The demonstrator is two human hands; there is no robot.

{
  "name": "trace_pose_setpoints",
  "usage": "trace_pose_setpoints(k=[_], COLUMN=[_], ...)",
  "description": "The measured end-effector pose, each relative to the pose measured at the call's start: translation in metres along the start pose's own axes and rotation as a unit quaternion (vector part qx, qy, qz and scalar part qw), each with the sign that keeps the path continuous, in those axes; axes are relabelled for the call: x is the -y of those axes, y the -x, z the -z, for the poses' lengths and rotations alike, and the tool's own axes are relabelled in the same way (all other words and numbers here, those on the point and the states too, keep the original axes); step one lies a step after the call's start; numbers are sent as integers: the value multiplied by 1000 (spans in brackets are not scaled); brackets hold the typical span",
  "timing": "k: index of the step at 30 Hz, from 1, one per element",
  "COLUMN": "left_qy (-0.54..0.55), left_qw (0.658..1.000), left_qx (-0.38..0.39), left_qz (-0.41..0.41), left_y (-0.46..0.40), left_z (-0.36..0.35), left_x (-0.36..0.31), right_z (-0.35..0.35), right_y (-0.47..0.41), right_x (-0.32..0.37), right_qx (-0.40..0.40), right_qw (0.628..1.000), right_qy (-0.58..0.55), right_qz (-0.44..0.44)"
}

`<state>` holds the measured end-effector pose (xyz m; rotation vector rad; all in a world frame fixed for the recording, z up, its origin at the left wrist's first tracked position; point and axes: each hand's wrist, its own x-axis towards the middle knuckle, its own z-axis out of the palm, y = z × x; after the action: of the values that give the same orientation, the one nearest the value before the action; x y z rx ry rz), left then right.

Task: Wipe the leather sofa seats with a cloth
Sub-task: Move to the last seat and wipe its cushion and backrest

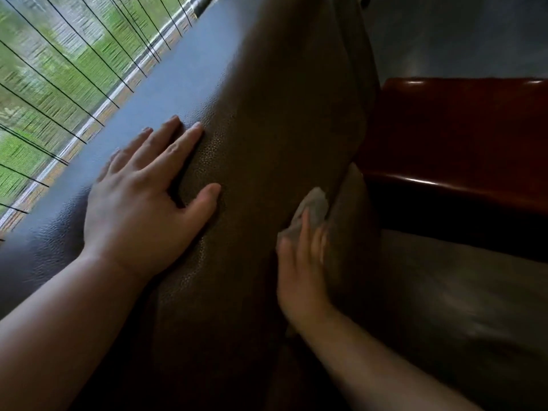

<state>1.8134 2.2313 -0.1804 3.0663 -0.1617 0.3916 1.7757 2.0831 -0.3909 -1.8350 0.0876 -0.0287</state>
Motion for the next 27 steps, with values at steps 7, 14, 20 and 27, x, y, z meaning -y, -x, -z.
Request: trace_pose_setpoints(k=[7,14,20,27], left_qy=[-5,-19,-46,-62], left_qw=[1000,1000,991,981], left_qx=[-2,8,122,181], left_qz=[-7,-2,30,24], left_y=[0,2,44,156], left_z=[-2,3,33,77], left_x=[2,2,0,54], right_z=[20,-29,-6,-9], right_y=[-20,94,93,69], right_x=[9,56,87,138], right_qx=[65,122,178,167], right_qw=[995,989,979,984], right_qy=[31,65,87,35], right_qz=[-72,42,-45,-50])
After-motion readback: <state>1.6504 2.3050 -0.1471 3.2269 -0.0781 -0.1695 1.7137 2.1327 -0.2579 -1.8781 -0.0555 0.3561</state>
